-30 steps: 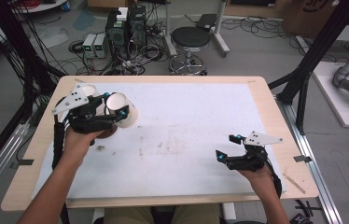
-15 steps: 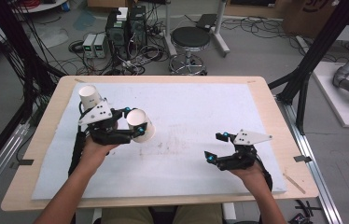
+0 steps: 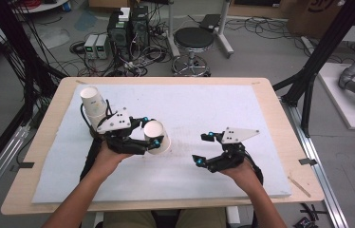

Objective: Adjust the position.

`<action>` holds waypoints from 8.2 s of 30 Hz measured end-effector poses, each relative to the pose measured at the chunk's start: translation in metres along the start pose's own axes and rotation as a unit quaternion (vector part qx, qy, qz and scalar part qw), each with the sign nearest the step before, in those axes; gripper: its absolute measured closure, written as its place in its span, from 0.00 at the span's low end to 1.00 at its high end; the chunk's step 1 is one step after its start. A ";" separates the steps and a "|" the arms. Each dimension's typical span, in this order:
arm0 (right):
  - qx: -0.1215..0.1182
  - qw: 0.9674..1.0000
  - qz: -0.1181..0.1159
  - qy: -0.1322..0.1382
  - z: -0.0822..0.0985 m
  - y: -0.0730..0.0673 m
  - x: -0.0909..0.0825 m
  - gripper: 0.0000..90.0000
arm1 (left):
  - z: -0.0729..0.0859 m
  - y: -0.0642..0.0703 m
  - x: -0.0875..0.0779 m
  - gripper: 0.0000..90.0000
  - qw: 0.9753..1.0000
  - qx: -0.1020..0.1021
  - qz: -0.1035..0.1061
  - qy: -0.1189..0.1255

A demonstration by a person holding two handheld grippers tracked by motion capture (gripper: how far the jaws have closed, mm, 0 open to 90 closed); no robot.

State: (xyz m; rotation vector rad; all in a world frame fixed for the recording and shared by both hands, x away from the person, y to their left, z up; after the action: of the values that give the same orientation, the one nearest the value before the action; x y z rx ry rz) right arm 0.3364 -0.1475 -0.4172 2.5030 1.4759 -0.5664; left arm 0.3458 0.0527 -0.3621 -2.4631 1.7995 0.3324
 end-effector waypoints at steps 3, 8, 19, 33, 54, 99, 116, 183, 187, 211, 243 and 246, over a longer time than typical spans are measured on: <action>-0.007 1.000 -0.017 0.003 -0.003 -0.006 0.006 0.17 | 0.001 0.006 0.004 0.40 1.000 0.004 0.015 -0.004; -0.014 0.999 -0.044 0.000 -0.006 -0.016 0.016 0.17 | 0.002 0.013 0.009 0.40 0.999 0.009 0.034 -0.010; -0.026 0.997 -0.076 -0.003 -0.009 -0.028 0.031 0.17 | 0.008 0.026 0.024 0.40 0.997 0.003 0.081 -0.014; -0.029 0.993 -0.114 0.003 -0.010 -0.039 0.041 0.25 | 0.011 0.036 0.037 0.40 0.994 0.006 0.109 -0.016; -0.066 0.990 -0.117 -0.042 -0.002 -0.035 0.040 0.39 | 0.018 0.031 0.035 0.13 0.994 -0.019 0.090 -0.054; -0.221 0.941 -0.102 -0.234 -0.027 -0.035 0.034 0.40 | 0.021 0.035 0.027 0.18 0.983 0.009 0.111 -0.149; -0.232 0.921 -0.106 -0.294 -0.018 -0.041 0.040 0.40 | 0.031 0.040 0.036 0.36 0.974 0.019 0.132 -0.185; -0.048 0.993 -0.106 0.011 0.004 -0.027 0.011 0.21 | 0.029 0.039 0.010 0.41 0.992 0.012 0.125 -0.020; -0.051 0.992 -0.116 0.015 0.003 -0.030 0.012 0.21 | 0.027 0.042 0.010 0.41 0.991 0.014 0.134 -0.017; -0.035 0.983 -0.164 0.076 -0.006 -0.038 0.007 0.32 | 0.022 0.048 0.011 0.41 0.987 0.009 0.162 0.019; -0.048 0.987 -0.150 -0.044 -0.004 -0.028 0.010 0.36 | 0.038 0.040 0.008 0.15 0.990 0.014 0.095 -0.102; -0.069 0.985 -0.144 -0.069 -0.007 -0.028 0.011 0.36 | 0.038 0.040 0.009 0.15 0.990 0.014 0.092 -0.110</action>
State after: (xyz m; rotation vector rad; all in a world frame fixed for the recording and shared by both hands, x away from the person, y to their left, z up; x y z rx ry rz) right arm 0.3185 -0.1228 -0.4145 2.1165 1.7699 -0.6441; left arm 0.3059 0.0391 -0.3983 -2.1487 1.9223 0.5611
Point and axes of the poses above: each handheld gripper's, and its own axes: x roughly forward along the jaws, z roughly out of its underside, y roughly to its right, the point moved 8 cm from there along x, roughly forward along the jaws, and after that the axes turned 6 degrees about z, right-handed, at the moved point
